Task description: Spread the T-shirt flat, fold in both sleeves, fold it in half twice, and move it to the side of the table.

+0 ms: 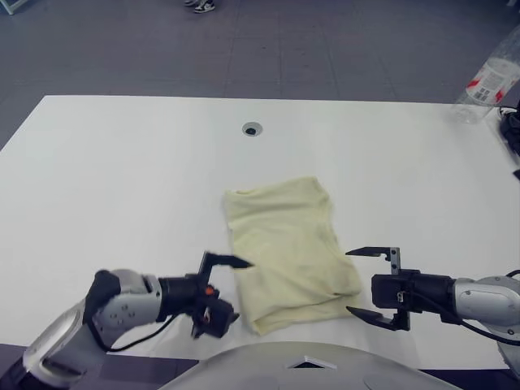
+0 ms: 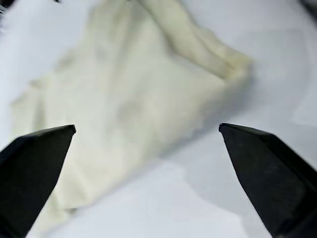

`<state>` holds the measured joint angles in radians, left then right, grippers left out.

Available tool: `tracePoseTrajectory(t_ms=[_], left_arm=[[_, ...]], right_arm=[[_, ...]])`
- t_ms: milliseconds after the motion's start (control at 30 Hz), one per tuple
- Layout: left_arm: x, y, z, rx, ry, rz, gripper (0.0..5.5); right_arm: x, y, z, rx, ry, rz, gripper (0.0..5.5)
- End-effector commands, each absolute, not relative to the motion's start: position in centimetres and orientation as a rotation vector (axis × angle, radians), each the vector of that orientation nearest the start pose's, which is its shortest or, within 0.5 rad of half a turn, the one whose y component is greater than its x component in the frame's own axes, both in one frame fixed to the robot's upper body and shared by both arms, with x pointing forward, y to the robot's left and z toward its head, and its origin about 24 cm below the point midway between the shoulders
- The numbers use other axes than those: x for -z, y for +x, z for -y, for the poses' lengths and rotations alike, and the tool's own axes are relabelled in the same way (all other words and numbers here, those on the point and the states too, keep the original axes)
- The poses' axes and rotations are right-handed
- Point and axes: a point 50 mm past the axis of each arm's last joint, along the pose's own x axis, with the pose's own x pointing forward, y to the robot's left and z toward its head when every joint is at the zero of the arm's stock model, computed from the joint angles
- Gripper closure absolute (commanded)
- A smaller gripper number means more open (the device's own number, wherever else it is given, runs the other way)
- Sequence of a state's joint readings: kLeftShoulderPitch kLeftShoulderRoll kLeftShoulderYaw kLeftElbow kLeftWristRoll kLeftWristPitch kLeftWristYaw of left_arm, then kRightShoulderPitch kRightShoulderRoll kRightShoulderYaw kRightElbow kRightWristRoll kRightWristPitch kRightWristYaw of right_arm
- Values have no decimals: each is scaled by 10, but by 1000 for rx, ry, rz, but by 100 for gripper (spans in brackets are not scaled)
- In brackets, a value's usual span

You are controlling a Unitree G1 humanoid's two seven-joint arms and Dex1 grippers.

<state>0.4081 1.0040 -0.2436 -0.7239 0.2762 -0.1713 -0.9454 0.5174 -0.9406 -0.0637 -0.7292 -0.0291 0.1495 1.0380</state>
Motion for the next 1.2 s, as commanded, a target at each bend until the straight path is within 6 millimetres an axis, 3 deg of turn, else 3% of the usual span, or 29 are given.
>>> tracePoseTrajectory(t_ms=[33, 133, 633, 767, 833, 967, 1200], left_arm=[[-96, 122, -155, 1443, 1229, -57, 11], [-97, 119, -153, 1445, 1241, -44, 11], [-109, 99, -136, 1593, 1287, 31, 11], [-109, 102, -128, 1534, 1194, 24, 11], [-106, 94, -127, 1574, 1144, -8, 11], [-102, 84, -127, 1637, 1074, -72, 11], [-89, 89, -125, 1670, 1029, -111, 11]], right_arm=[[-93, 132, 200, -1275, -916, -482, 10], [-90, 141, 201, -1238, -924, -481, 10], [-110, 141, 179, -1171, -790, -322, 10], [-120, 142, 174, -1135, -732, -271, 10], [-123, 138, 172, -1145, -730, -269, 10], [-122, 137, 175, -1134, -739, -292, 10], [-115, 137, 184, -1121, -807, -341, 10]])
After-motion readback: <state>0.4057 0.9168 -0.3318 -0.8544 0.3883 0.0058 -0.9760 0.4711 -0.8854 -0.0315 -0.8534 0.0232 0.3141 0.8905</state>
